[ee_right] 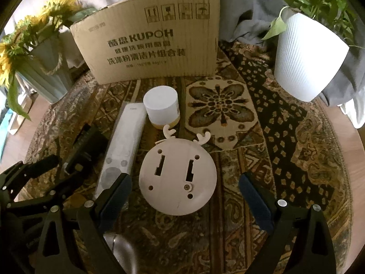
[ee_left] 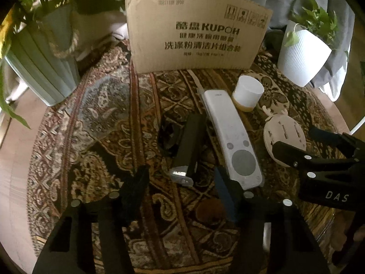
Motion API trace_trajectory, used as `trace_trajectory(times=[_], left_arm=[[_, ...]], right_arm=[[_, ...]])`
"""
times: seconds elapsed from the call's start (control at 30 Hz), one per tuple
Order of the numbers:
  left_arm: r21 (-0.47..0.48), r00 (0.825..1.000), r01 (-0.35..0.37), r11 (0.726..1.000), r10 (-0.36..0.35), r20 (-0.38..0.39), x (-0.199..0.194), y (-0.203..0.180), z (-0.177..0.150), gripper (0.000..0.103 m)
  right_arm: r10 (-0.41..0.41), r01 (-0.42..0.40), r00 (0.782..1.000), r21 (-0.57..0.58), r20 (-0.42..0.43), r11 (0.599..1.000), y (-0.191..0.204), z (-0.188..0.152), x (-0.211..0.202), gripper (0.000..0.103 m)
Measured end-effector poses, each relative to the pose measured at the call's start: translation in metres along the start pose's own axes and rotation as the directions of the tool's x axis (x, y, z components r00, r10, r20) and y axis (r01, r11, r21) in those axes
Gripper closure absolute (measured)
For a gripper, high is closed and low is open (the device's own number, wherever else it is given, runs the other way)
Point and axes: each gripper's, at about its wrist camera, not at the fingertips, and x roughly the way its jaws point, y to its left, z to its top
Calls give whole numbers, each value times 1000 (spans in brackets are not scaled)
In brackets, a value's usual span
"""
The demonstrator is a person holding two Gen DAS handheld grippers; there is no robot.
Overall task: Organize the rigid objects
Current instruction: 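Grasp the black flashlight with the left tool while the right tool grasps the deer plate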
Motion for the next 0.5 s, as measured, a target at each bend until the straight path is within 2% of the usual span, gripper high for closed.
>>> trace_trajectory(times=[0.2,0.5], left_arm=[[-4,999,30,1000,-30,-19,11,0,1,61],[-20,1000,22,1000,-21,10,19,-1,9,72]], right_arm=[[3,-3,1000,5,-22,1000,0,0,9,7],[14,-13,999,23,-42,1000,-2,1,22,7]])
